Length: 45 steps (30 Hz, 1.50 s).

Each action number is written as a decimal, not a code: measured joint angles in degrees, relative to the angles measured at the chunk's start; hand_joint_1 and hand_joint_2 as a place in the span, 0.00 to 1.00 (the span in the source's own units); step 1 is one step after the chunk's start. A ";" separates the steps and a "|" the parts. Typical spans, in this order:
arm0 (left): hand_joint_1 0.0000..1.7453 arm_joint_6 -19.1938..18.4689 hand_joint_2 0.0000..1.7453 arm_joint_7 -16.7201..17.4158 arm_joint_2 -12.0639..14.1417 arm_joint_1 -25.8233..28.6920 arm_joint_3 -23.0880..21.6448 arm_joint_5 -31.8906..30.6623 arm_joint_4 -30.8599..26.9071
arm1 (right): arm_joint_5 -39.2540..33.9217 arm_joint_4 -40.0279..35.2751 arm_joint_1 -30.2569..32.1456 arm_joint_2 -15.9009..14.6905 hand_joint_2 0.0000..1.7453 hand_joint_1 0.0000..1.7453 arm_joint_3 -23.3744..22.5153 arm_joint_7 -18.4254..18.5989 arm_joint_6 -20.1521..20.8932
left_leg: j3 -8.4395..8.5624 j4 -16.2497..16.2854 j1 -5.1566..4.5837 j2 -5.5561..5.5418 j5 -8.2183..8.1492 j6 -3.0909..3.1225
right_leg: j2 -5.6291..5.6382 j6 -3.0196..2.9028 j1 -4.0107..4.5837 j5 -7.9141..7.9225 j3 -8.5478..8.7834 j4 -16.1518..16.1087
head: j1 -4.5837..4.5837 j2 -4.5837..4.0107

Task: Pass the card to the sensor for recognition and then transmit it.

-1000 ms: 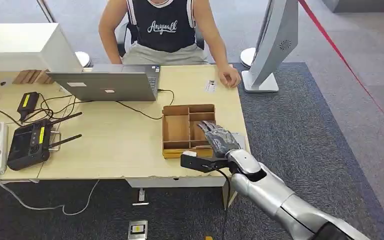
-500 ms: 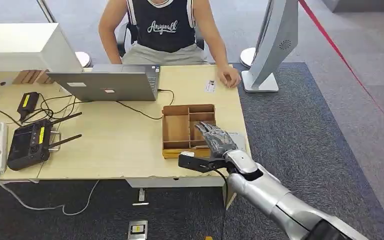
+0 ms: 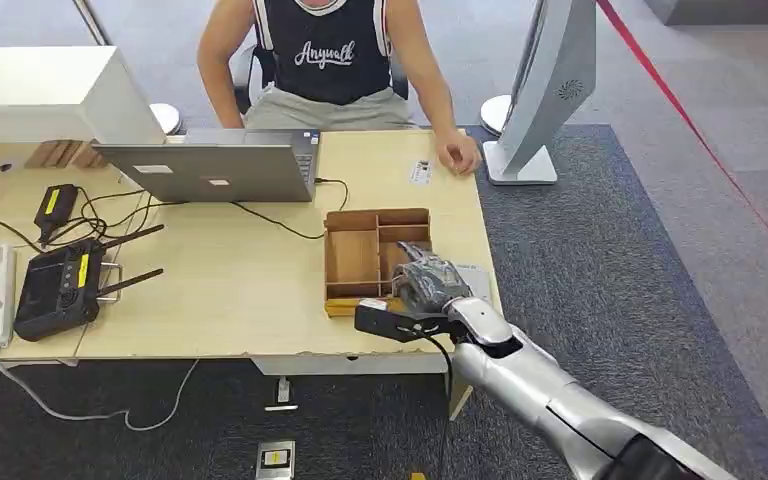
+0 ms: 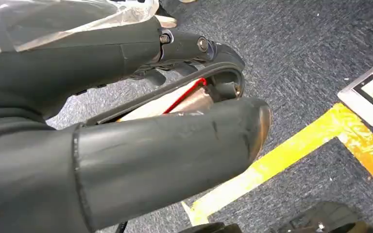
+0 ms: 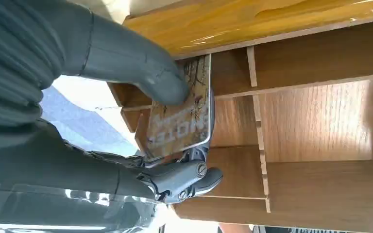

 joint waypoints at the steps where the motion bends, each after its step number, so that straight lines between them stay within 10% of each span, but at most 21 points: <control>1: 0.00 0.11 0.00 0.00 -0.02 0.01 0.02 -0.06 0.00 | -0.07 0.17 -0.01 0.00 1.00 1.00 0.00 0.00 -0.11 | 0.00 0.00 0.00 0.00 0.00 0.00 | 0.00 0.00 0.00 0.00 0.00 0.00 | 0.00 0.00; 30: 0.00 0.42 0.00 0.48 -0.39 -0.59 0.00 -2.19 0.00 | -0.63 0.52 -0.03 -1.07 1.00 1.00 -1.31 -0.15 -5.84 | 0.02 0.01 0.00 0.01 0.00 0.00 | 0.00 0.00 0.00 0.01 0.01 0.01 | 0.00 0.00; 45: 0.00 1.14 0.00 0.48 -0.44 0.13 0.00 -2.75 0.00 | 2.97 -17.34 -6.00 -5.95 1.00 1.00 -8.64 4.15 -3.89 | 0.02 0.03 -0.01 0.02 0.02 -0.01 | 0.01 0.01 -0.01 0.05 -0.01 0.00 | 0.00 0.00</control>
